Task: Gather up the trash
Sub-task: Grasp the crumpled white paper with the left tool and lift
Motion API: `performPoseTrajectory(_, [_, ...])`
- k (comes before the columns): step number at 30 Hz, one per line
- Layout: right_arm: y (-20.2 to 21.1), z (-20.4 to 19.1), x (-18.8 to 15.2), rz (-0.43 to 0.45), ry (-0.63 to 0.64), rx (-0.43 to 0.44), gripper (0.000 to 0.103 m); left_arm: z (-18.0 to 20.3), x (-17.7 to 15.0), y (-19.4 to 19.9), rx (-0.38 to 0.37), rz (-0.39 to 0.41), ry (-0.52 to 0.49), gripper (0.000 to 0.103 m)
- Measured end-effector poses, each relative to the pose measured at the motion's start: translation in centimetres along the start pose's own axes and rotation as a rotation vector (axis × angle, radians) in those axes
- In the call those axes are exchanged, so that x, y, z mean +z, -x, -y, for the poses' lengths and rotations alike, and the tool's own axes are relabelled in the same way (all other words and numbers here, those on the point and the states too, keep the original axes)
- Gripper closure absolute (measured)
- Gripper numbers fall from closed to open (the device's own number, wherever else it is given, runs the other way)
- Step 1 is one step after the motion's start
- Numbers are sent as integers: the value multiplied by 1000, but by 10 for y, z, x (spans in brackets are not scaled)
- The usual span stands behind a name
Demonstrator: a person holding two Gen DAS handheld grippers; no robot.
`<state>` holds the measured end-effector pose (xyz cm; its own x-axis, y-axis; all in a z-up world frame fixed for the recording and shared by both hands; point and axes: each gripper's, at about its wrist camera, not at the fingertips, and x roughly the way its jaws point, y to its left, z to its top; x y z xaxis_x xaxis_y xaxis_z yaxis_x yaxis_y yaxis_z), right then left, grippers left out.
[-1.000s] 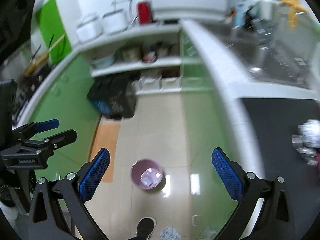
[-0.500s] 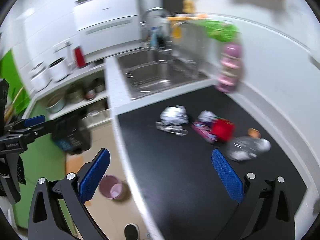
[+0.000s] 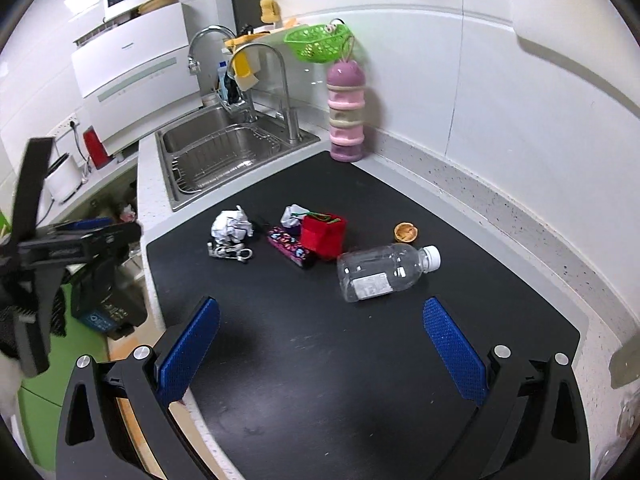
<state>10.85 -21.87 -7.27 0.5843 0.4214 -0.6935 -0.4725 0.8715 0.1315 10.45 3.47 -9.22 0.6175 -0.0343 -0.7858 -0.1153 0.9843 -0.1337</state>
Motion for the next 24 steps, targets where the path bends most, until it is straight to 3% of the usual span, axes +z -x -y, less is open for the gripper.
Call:
performPoseTrajectory(13, [-44,31,17,-66,-1,6,5,-5,43,-120,60,-162,-55,3])
performPoseTrajectory(21, [-60,39,14,-104,-10,2,5,-11,47,-158,56,-213,-66,4])
performPoseTrajectory(23, [-62,40,13,-110,-12,-1,5,-10,48,-163,47,-221,-67,15])
performPoseTrajectory(24, [-63,40,13,-113,-13,-1,5,-8,48,-165,48,-227,-73,27])
